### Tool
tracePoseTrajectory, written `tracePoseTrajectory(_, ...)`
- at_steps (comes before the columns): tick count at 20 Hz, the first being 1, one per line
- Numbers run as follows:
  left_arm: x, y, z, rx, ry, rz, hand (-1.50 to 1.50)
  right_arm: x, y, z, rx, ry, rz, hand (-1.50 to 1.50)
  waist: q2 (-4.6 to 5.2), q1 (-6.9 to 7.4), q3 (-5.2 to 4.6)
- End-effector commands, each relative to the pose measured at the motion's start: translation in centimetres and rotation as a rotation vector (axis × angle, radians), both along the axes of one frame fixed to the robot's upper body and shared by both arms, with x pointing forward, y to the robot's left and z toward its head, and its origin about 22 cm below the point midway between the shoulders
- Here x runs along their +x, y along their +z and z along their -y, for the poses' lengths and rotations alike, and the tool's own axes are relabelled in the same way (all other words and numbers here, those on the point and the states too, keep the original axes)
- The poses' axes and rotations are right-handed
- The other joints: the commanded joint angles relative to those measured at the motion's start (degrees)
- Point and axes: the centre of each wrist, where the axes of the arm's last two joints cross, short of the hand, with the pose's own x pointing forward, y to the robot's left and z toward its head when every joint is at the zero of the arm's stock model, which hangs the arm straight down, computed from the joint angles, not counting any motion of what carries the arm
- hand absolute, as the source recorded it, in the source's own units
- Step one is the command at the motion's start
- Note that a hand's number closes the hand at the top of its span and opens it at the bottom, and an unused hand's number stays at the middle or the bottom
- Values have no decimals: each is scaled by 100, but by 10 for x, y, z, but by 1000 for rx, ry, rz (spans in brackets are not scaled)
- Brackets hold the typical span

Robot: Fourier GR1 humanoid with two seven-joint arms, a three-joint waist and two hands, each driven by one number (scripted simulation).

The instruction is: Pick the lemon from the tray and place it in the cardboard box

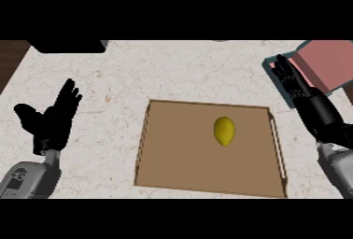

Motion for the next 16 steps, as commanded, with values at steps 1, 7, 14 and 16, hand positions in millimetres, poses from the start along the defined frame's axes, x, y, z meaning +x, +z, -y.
tracePoseTrajectory(1, 1, 5, 15, -1, 1, 19, 0, -11, -30, 13, 73, -192, -15, 150, -72, -8, -33)
tracePoseTrajectory(7, -7, 13, -1, -57, 42, 93, 0, -83, -88, 125, -328, -810, -270, 150, 10, -436, -169)
tracePoseTrajectory(14, -25, 17, 19, -92, -25, 93, 0, -125, -103, 42, -59, -1140, -56, -150, -106, -66, -50)
tracePoseTrajectory(16, -17, 29, 26, -100, -39, 91, 0, -135, -85, 39, -142, -1040, -100, -150, -95, -68, -55)
